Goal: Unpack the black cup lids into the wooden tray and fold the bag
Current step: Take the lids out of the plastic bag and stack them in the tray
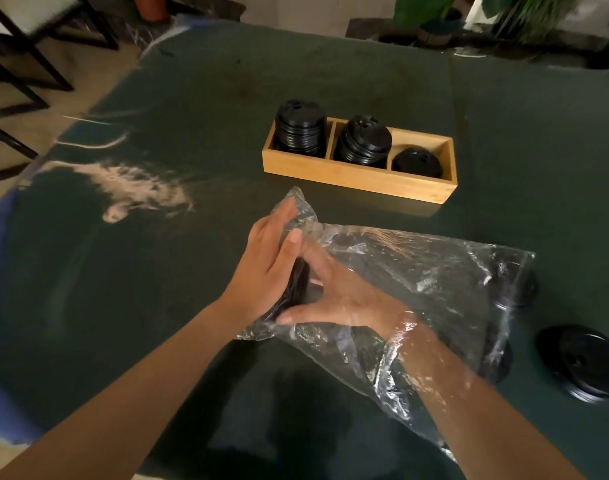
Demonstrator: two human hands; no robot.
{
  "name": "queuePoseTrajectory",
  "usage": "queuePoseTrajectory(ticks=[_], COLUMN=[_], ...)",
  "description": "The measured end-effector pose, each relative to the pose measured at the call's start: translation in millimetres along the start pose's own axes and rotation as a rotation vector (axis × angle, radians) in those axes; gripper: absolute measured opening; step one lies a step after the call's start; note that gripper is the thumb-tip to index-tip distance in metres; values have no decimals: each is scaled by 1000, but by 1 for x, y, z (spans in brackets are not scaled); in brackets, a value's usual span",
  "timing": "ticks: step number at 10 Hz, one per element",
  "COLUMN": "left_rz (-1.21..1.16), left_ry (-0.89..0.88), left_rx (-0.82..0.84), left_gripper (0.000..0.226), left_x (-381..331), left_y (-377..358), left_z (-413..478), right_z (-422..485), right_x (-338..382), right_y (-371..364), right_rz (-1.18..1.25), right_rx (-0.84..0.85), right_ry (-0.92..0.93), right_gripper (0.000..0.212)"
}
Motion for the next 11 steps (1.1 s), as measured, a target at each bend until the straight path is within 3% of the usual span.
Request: queuePoseTrajectory(ticks=[2, 4, 5, 7, 10, 11], left_rz=[-9, 29, 50, 102, 114, 101], left_ry=[16, 14, 19, 18, 18, -5], left_rx=[-40, -79, -98, -59, -3, 32], left_gripper=[50, 47, 46, 47, 49, 49], left_x=[-1, 0, 2, 9, 15, 6], left_y=[-17, -32, -37, -41, -44, -41], left_z=[-5, -10, -10, -7, -7, -7], right_z=[-15, -46, -40, -21, -24, -51], right_x=[-7, -23, -21, -25, -22, -21], right_y=[12, 20, 2, -17, -10, 25], right_rz=[-36, -354, -445, -641, -528, -444], right_rx=[3, -83, -87, -213, -265, -325], right_ry=[-98, -142, -93, -5, -4, -186], right_gripper=[50, 80, 97, 95, 94, 91])
Point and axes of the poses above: each hand's wrist, its own z-axis towards the middle knuckle, its own y-axis out of the back of the hand, x = y × z, the point moved 2 cm from there along z, towards the middle knuckle, and after that the axes turned 9 degrees about z, right-handed, at the moved point
